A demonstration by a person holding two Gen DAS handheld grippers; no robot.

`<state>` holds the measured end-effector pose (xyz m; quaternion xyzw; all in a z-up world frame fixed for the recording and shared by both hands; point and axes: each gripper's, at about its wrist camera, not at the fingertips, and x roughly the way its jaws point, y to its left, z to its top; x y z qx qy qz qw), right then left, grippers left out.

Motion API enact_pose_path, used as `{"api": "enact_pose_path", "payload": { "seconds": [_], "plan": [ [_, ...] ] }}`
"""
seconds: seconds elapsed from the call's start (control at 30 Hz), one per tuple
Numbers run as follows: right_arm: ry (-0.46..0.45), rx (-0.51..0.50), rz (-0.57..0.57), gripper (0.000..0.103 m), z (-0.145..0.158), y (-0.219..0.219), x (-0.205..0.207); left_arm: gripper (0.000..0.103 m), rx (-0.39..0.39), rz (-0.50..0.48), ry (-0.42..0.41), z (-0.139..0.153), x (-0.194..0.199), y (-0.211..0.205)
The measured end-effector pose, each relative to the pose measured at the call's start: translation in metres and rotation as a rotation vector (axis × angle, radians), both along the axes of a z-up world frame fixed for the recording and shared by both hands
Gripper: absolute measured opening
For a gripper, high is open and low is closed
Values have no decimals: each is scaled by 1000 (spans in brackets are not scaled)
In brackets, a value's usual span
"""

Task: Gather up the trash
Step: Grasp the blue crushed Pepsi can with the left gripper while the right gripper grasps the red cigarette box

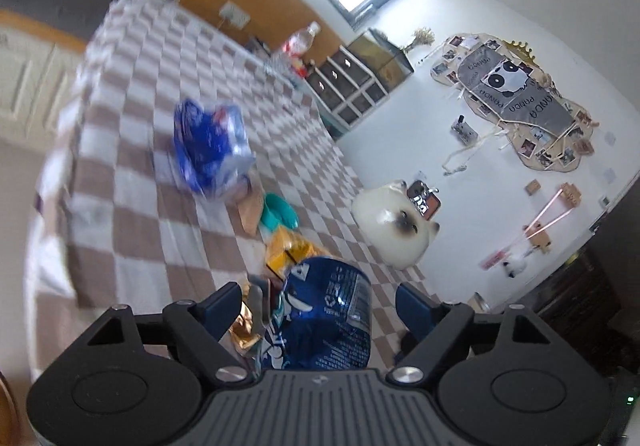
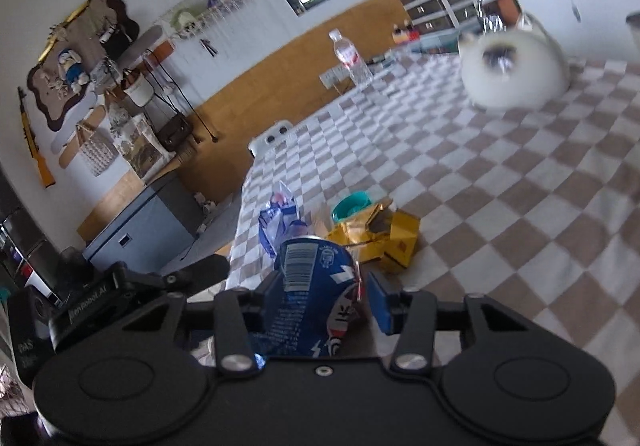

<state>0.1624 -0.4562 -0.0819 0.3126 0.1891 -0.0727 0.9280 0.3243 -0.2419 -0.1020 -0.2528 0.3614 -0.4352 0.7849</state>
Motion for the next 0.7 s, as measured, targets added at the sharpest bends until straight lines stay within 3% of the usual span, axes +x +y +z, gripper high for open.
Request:
{"api": "enact_pose_path", "payload": {
  "seconds": [0.17,0.33,0.6,0.7],
  "plan": [
    [30,15,-23,30,-9,-5,9,84,-107,-90,64,-10,3,-5],
    [41,70,-45,22,-19,-17,6,83,-147,-173,44,-4,-3,-16],
    [22,112,-32,9,-26,-21,6,63,11,-167,38,-7,4,-36],
    [31,86,-30,9,-27,-14,7,42,50,-175,53,-12,7,-36]
  ]
}}
